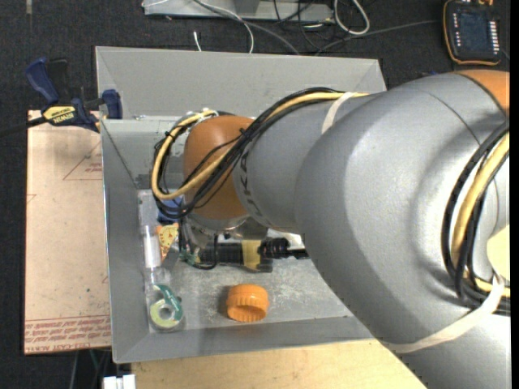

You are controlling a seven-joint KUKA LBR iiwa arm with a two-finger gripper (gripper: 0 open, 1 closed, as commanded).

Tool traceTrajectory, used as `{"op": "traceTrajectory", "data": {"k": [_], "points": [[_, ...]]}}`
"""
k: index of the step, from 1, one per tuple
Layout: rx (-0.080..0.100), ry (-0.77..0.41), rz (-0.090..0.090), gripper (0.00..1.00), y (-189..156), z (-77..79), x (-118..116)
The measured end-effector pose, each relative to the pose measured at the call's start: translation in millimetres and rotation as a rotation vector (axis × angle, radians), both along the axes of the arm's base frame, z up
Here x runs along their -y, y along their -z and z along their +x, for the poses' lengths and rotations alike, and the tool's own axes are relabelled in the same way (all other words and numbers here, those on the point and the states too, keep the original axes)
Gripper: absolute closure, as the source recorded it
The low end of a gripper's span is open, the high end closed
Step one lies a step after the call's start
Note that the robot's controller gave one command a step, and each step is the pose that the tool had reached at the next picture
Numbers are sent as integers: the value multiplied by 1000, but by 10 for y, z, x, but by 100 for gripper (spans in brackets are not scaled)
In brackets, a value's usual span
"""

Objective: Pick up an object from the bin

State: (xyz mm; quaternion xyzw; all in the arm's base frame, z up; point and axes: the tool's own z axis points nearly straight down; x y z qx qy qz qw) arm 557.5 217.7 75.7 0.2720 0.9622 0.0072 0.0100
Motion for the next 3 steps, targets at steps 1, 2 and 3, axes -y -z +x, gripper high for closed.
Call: {"op": "traceTrajectory", "data": {"k": [1,2,3], "points": [[0,0,0,100,-1,0,1],[-6,-2,-2,100,-309,-20,8],[-7,-3,-2,100,-633,-23,7]]}}
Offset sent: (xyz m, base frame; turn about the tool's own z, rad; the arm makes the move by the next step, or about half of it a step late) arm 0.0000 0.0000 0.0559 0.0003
